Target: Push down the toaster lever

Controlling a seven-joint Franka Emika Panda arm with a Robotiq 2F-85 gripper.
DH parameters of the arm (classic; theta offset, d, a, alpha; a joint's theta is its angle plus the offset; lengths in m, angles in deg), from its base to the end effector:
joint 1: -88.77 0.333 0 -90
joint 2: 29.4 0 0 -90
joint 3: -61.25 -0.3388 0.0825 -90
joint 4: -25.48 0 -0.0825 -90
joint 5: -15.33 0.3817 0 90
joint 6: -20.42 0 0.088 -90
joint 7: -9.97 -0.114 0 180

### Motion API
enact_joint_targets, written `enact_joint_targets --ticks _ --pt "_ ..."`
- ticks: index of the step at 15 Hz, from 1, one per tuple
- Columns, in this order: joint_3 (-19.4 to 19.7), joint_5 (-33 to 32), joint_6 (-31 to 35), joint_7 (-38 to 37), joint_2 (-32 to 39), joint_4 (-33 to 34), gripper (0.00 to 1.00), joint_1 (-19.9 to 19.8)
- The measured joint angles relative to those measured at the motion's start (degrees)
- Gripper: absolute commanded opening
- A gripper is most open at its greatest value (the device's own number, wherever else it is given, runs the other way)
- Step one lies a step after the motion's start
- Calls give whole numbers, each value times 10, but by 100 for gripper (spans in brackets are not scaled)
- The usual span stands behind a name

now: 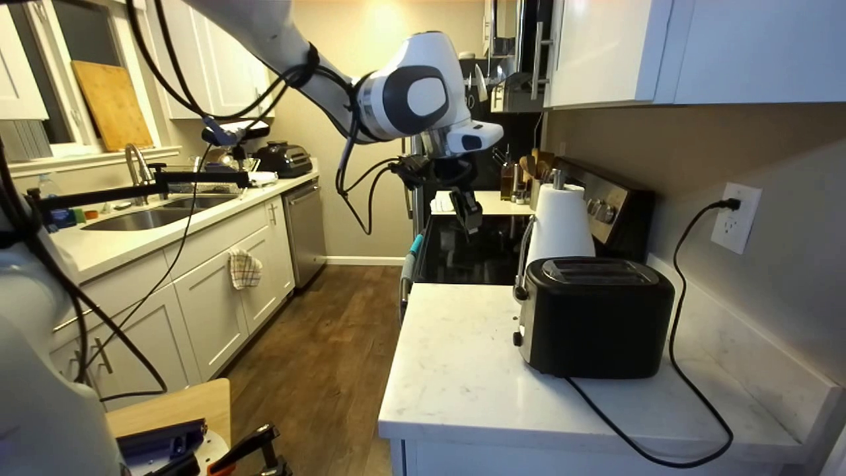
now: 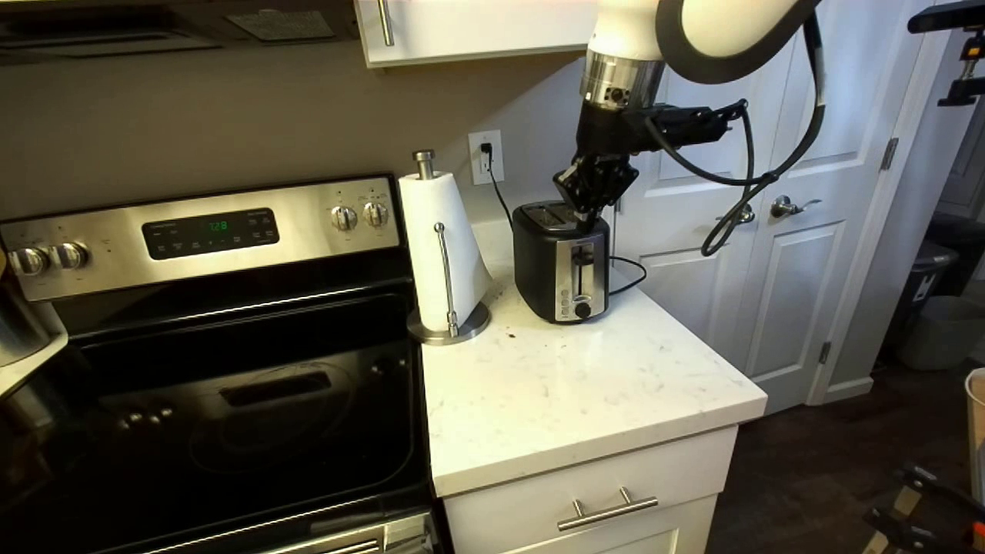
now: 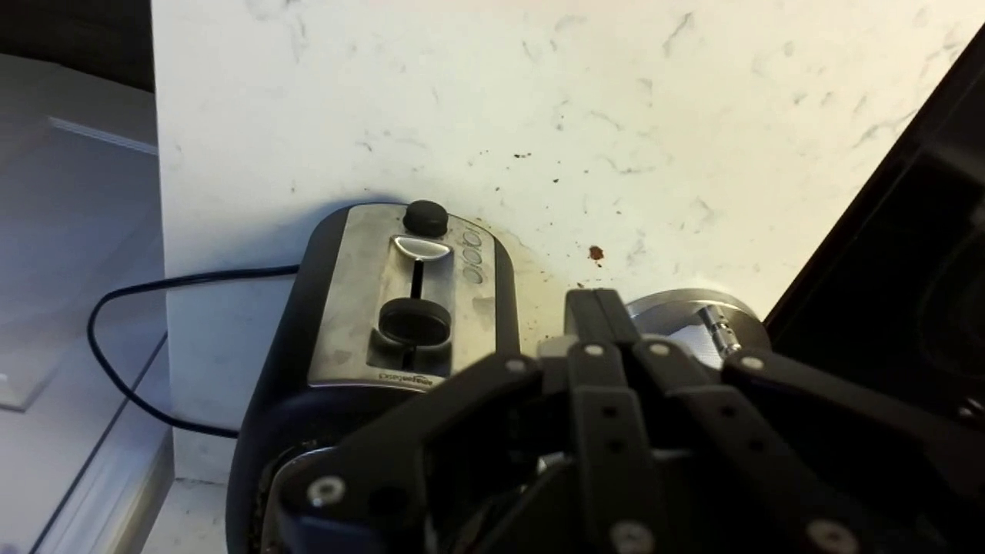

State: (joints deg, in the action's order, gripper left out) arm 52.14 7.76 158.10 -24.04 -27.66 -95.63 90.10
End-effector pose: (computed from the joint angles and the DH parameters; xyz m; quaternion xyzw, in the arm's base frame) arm 0.5633 0.1016 0.4440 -0.9774 0.1607 -0.1376 0.0044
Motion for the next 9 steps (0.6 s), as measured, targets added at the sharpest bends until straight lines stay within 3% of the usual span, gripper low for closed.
enact_joint_targets --ticks 9 --pt "50 -7 -3 -26 74 41 0 39"
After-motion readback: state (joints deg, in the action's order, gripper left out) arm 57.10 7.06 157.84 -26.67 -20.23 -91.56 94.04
